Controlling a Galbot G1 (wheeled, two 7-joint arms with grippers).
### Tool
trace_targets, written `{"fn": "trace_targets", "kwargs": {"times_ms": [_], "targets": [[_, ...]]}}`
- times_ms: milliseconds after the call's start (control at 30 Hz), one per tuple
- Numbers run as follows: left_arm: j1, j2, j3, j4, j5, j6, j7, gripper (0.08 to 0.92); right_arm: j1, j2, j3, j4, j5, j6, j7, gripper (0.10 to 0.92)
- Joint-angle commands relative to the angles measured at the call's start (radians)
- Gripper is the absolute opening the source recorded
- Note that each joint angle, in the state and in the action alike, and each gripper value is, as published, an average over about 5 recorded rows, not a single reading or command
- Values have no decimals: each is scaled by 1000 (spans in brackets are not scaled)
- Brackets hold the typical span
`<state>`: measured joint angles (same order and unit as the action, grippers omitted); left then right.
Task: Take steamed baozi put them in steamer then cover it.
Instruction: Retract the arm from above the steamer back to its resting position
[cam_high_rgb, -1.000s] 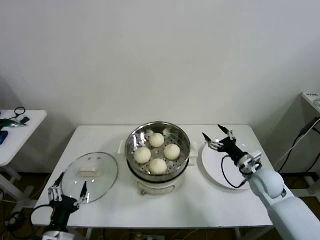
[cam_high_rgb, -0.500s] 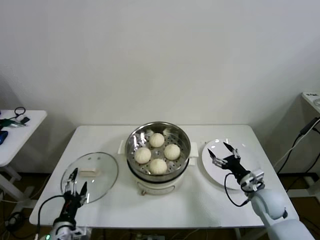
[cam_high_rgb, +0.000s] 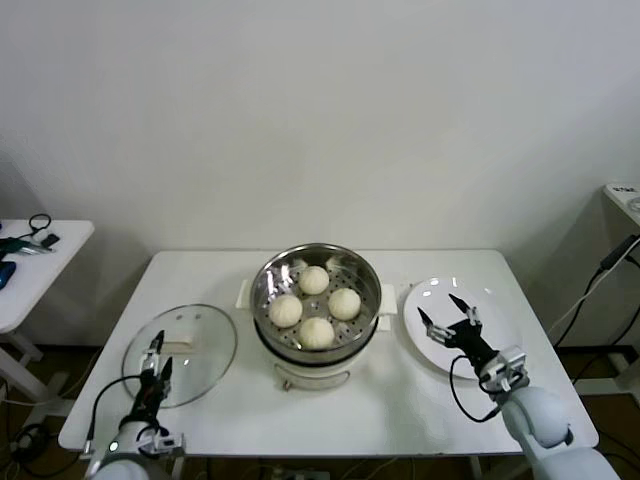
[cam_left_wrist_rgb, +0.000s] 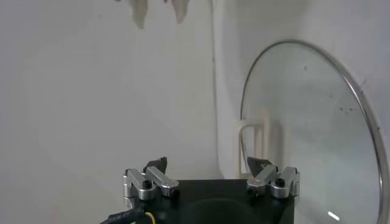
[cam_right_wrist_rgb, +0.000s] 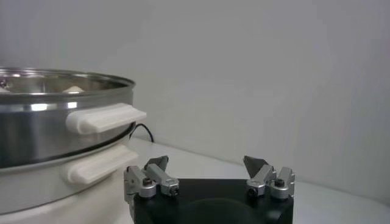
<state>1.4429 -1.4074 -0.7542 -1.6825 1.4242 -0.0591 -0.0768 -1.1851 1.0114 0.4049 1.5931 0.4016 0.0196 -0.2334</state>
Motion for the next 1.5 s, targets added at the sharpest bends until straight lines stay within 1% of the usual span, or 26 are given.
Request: {"fn": "trace_targets", "kwargs": {"times_ms": [33, 500, 767, 933, 1267, 1367, 1500], "targets": [[-112, 10, 7, 155, 60, -5, -48, 823, -15, 7, 7, -3, -26, 2, 0, 823], [-184, 27, 19, 229, 55, -6, -74, 823, -15, 6, 7, -9, -50, 5, 0, 823], [-215, 22, 26, 260, 53, -5, -94, 823, -12, 16, -3, -14, -72, 7, -1, 823], [-229, 20, 28, 283, 49, -6, -110, 823, -12, 17, -9, -12, -82, 7, -1, 823], [-235, 23, 36, 293, 33, -12, -153, 820, -15, 23, -9, -20, -102, 12, -7, 823], [-237, 25, 41, 301, 39, -14, -168, 779, -17, 27, -9, -21, -109, 14, -8, 823], [-239, 28, 42, 315, 53, -19, -164, 666, -19, 30, -9, -22, -120, 20, -11, 823]]}}
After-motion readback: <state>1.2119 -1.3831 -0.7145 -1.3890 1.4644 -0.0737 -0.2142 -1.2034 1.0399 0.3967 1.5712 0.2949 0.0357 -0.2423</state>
